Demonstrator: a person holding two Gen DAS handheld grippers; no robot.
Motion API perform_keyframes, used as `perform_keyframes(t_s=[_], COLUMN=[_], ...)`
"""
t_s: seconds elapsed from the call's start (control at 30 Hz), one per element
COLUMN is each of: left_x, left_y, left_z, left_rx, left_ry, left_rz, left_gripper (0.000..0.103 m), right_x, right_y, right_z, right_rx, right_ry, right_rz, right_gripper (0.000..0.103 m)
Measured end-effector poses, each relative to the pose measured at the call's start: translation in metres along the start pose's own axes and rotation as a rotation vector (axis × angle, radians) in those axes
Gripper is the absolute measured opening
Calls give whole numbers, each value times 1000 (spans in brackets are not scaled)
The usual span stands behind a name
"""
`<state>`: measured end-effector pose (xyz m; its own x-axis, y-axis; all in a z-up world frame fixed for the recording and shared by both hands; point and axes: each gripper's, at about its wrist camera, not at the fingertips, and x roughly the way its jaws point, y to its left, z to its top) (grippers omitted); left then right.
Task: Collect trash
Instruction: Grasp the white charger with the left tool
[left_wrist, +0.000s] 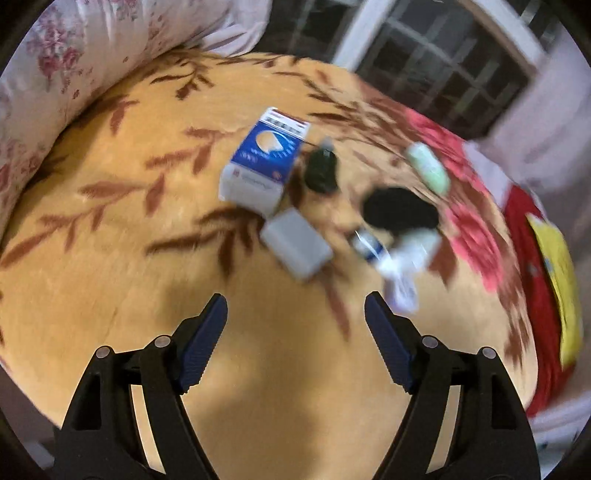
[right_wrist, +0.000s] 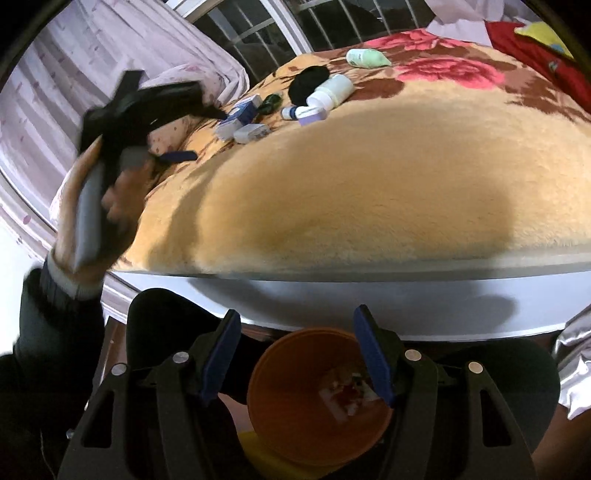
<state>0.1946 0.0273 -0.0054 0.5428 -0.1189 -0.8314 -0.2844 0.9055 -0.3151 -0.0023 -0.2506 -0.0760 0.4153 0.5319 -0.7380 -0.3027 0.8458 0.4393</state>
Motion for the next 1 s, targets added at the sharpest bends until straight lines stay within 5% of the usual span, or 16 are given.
perform_keyframes(t_s=[0.33, 0.63, 0.87, 1.0], left_x=[73, 99, 95, 78], left_y=[-21, -34, -40, -36], left_z=[38, 37, 31, 19], left_rx=[-135, -132, -53, 47], left_ry=[110, 66, 46, 41], left_rz=[251, 449, 457, 382], left_gripper=[75, 76, 57, 49], right_x=[-4, -2, -6, -17], right_y=[-33, -46, -44, -35], right_z=[5, 0, 0, 4], right_rx=[78, 116, 119, 92], right_ry=[-37, -35, -43, -66], right_rz=[43, 71, 77, 72], right_gripper=[66, 66, 66, 66])
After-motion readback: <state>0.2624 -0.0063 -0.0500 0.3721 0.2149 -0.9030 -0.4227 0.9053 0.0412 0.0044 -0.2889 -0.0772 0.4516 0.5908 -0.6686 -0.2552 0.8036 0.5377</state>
